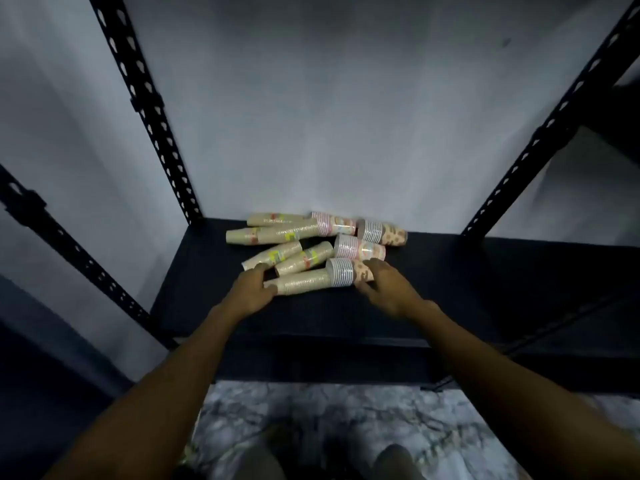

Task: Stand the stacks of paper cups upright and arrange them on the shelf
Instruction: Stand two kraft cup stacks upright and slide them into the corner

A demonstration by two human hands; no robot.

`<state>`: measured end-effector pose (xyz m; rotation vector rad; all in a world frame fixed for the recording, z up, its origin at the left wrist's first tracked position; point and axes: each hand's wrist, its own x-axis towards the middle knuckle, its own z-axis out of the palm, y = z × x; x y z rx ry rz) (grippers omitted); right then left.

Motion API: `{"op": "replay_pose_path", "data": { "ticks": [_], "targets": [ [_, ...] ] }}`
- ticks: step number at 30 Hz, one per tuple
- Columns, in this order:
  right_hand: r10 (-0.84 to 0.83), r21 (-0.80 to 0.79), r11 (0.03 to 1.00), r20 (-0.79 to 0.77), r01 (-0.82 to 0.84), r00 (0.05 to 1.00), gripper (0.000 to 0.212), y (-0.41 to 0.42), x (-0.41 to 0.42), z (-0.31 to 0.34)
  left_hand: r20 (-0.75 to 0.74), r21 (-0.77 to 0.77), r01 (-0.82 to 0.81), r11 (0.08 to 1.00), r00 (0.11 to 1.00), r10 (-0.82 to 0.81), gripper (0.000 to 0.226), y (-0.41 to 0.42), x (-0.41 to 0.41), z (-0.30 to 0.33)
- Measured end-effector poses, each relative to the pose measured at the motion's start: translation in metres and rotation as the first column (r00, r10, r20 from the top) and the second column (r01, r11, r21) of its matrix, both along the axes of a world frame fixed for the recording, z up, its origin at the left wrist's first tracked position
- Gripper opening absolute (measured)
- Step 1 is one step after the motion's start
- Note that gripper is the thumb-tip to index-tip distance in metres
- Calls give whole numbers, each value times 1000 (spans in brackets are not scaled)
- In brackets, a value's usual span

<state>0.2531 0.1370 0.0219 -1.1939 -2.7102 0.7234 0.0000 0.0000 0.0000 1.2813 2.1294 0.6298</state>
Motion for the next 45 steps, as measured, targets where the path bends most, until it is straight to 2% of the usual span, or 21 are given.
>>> {"op": "replay_pose_path", "data": {
  "ticks": [4, 8, 13, 17, 25, 29, 33, 36, 40, 45],
  "targets": [
    [-33, 56, 998, 4, 33, 999, 49, 17, -6, -55, -2, 89, -73, 993, 997, 74, 59, 6, -8, -61],
    [-32, 293, 955, -74, 53, 997, 62, 32, -22, -118, -22, 217, -120, 969, 992, 128, 72, 16, -12, -119],
    [-10, 436, 892, -240, 117, 971, 54, 46, -36, -181, -25, 446, -138, 884, 986, 166, 70, 30, -21, -165],
    [34, 528, 831, -368, 178, 929, 52, 54, -40, -209, -43, 499, -110, 859, 988, 151, 73, 35, -32, -187],
    [60, 603, 775, -365, 187, 929, 53, 56, -39, -215, 69, 525, -191, 830, 981, 182, 55, 28, -34, -187],
    [47, 620, 763, -336, 183, 941, 53, 51, -37, -212, 244, 543, -267, 796, 957, 155, 44, 19, -31, -179],
    [30, 627, 757, -314, 184, 949, 52, 45, -37, -204, 456, 582, -389, 714, 883, 110, 33, 9, -29, -165],
    [29, 646, 742, -302, 182, 953, 52, 39, -39, -197, 523, 639, -476, 605, 845, 113, 35, 6, -31, -147],
    [99, 652, 744, -327, 148, 940, 51, 32, -53, -185, 473, 703, -502, 504, 859, 196, 47, 7, -43, -119],
    [335, 753, 658, -288, -4, 897, 43, 21, -89, -174, 246, 750, -395, 531, 911, 331, 52, 12, -45, -103]
  ]
}}
